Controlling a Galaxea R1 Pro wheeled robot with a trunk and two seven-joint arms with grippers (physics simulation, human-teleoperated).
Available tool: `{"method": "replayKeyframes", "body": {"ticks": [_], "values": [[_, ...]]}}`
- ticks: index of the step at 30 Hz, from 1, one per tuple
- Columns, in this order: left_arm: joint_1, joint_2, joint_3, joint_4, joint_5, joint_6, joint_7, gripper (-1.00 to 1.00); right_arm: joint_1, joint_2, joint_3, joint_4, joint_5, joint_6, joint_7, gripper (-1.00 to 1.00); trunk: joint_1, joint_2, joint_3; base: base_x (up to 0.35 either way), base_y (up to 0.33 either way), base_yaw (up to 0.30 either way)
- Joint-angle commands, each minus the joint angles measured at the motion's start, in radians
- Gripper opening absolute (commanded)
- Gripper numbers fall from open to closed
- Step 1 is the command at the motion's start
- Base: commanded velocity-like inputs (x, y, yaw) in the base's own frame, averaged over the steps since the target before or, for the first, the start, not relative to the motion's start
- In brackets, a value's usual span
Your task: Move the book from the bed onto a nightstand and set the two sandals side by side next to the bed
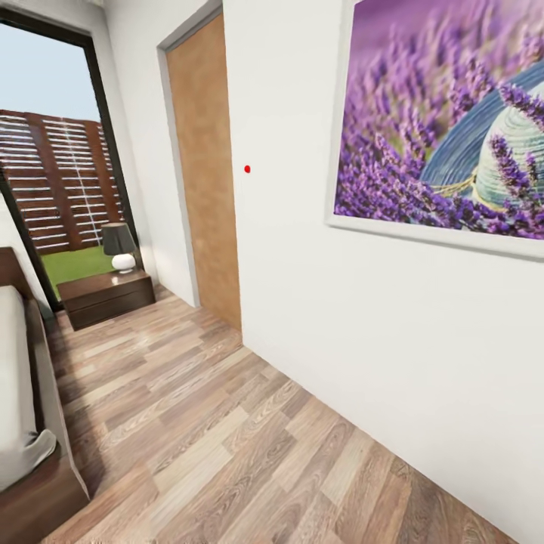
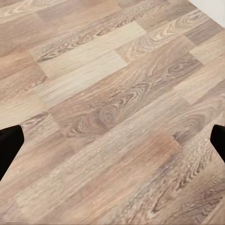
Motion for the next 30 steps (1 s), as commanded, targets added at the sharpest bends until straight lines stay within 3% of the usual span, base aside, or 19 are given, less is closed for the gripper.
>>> {"method": "replayKeyframes", "body": {"ticks": [1, 7, 30], "values": [[-0.001, -0.001, 0.001, 0.001, 0.006, -0.003, -0.002, 1.0, 0.0, 0.0, -0.003, 0.0, 0.0, -0.003, 0.002, 1.0, 0.0, 0.0, -0.001, 0.021, -0.017, 0.292], [-0.001, -0.001, 0.001, 0.001, 0.006, -0.003, -0.002, 1.0, 0.0, 0.0, -0.003, 0.0, 0.001, -0.003, 0.002, 1.0, 0.0, 0.0, -0.001, 0.075, -0.006, 0.235], [-0.001, -0.002, 0.001, 0.005, 0.006, -0.002, -0.002, 1.0, 0.0, 0.001, -0.003, 0.0, 0.0, -0.003, 0.002, 1.0, 0.0, 0.0, -0.001, 0.323, 0.0, 0.004]]}}
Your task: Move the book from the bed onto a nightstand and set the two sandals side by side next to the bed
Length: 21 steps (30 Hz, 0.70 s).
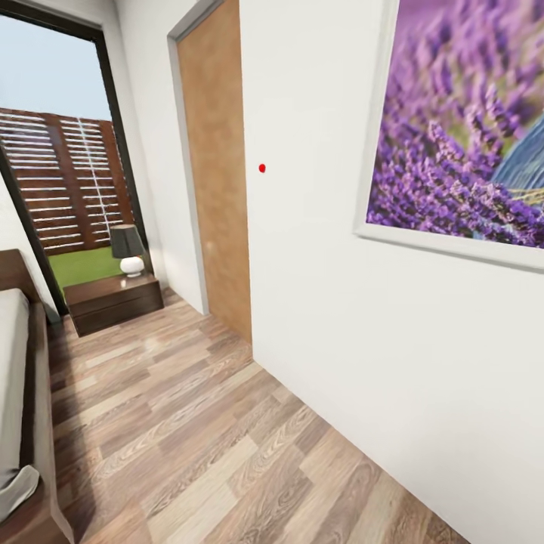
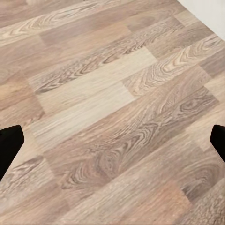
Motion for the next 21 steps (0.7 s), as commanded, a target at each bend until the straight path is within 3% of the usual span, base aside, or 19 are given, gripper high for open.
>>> {"method": "replayKeyframes", "body": {"ticks": [1, 16, 21], "values": [[-0.001, -0.001, 0.002, 0.001, 0.006, -0.003, -0.001, 1.0, 0.0, 0.0, -0.002, 0.0, 0.0, -0.003, 0.002, 1.0, 0.001, 0.0, -0.001, 0.33, 0.0, 0.0], [-0.001, -0.001, 0.002, 0.0, 0.006, -0.003, -0.002, 1.0, 0.0, 0.001, -0.002, 0.0, 0.0, -0.004, 0.002, 1.0, 0.001, 0.0, -0.001, 0.33, 0.0, 0.0], [-0.001, -0.001, 0.002, 0.001, 0.006, -0.003, -0.001, 1.0, 0.0, 0.001, -0.002, 0.0, -0.001, -0.004, 0.002, 1.0, 0.001, 0.0, -0.001, 0.33, 0.0, 0.201]]}}
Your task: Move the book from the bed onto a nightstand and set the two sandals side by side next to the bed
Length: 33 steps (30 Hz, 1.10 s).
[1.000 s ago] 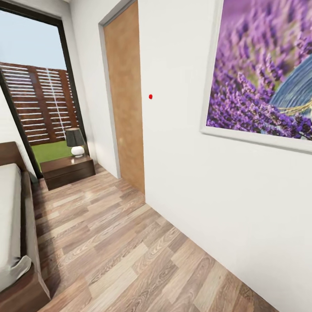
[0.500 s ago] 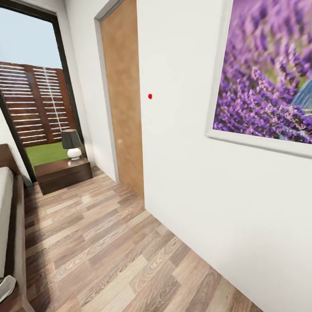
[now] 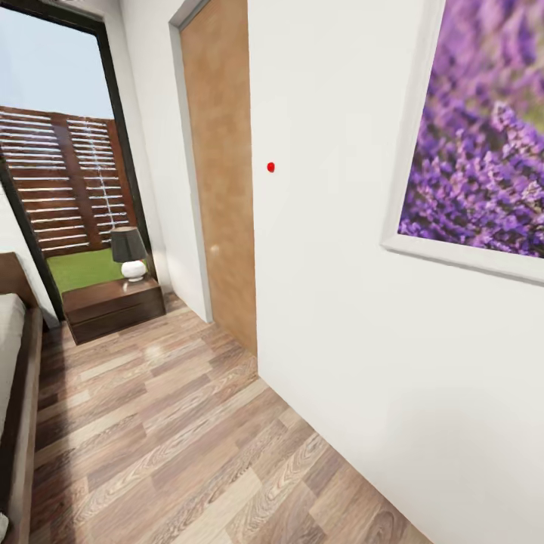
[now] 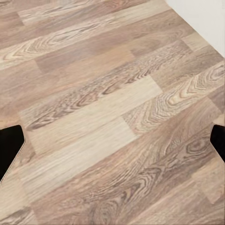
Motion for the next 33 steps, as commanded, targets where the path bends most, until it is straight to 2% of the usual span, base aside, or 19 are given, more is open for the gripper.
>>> {"method": "replayKeyframes", "body": {"ticks": [1, 8, 28, 33], "values": [[-0.001, -0.001, 0.001, 0.001, 0.006, -0.003, -0.002, 1.0, 0.0, 0.0, -0.003, 0.0, 0.0, -0.003, 0.002, 1.0, 0.001, 0.0, -0.001, 0.33, 0.0, 0.271], [-0.001, -0.001, 0.001, 0.001, 0.006, -0.004, -0.002, 1.0, 0.0, 0.0, -0.003, 0.0, 0.0, -0.003, 0.002, 1.0, 0.001, 0.0, -0.001, 0.24, 0.0, 0.287], [-0.001, -0.001, 0.001, 0.001, 0.006, -0.004, -0.002, 1.0, 0.0, 0.0, -0.003, 0.0, 0.0, -0.003, 0.002, 1.0, 0.001, 0.0, -0.001, 0.014, 0.0, 0.293], [-0.001, -0.001, 0.001, 0.001, 0.006, -0.004, -0.002, 1.0, 0.0, 0.0, -0.003, 0.0, 0.0, -0.003, 0.002, 1.0, 0.001, 0.0, -0.001, 0.189, 0.0, 0.293]]}}
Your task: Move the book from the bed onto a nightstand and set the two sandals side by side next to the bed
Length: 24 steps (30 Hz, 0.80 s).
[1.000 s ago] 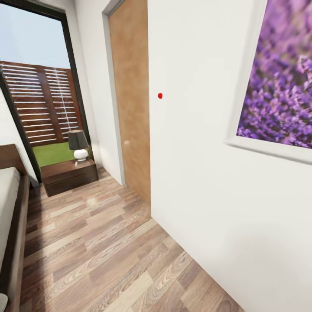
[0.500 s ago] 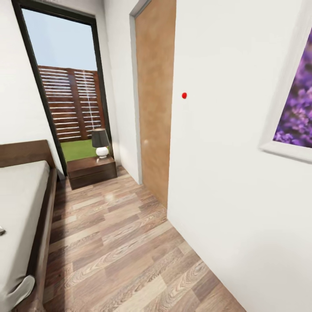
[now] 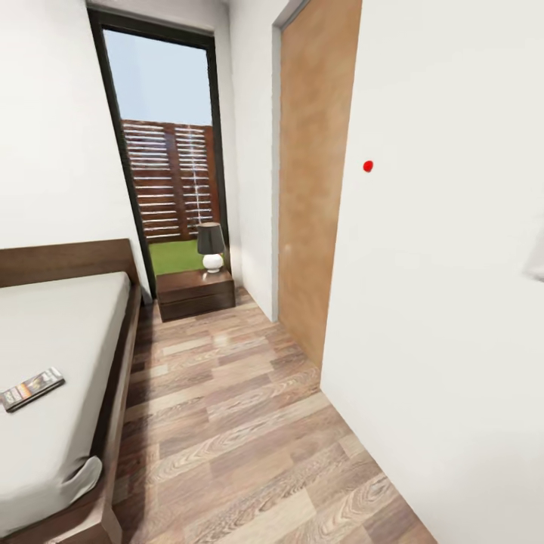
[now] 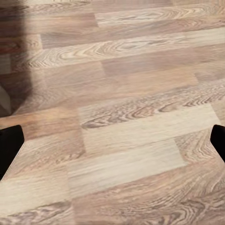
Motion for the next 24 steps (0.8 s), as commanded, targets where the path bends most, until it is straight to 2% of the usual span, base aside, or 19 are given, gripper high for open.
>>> {"method": "replayKeyframes", "body": {"ticks": [1, 12, 24], "values": [[-0.001, -0.001, 0.001, 0.001, 0.006, -0.003, -0.002, 1.0, 0.0, 0.0, -0.003, 0.0, 0.0, -0.003, 0.002, 1.0, 0.0, 0.0, -0.001, 0.271, 0.0, 0.293], [-0.001, -0.001, 0.001, 0.001, 0.006, -0.003, -0.003, 1.0, 0.0, 0.0, -0.003, 0.0, 0.0, -0.003, 0.001, 1.0, 0.0, 0.0, -0.001, 0.283, 0.0, 0.293], [-0.001, -0.001, 0.001, 0.001, 0.006, -0.003, -0.003, 1.0, 0.0, 0.0, -0.003, 0.0, 0.0, -0.003, 0.001, 1.0, 0.0, 0.0, -0.001, 0.029, 0.0, 0.293]]}}
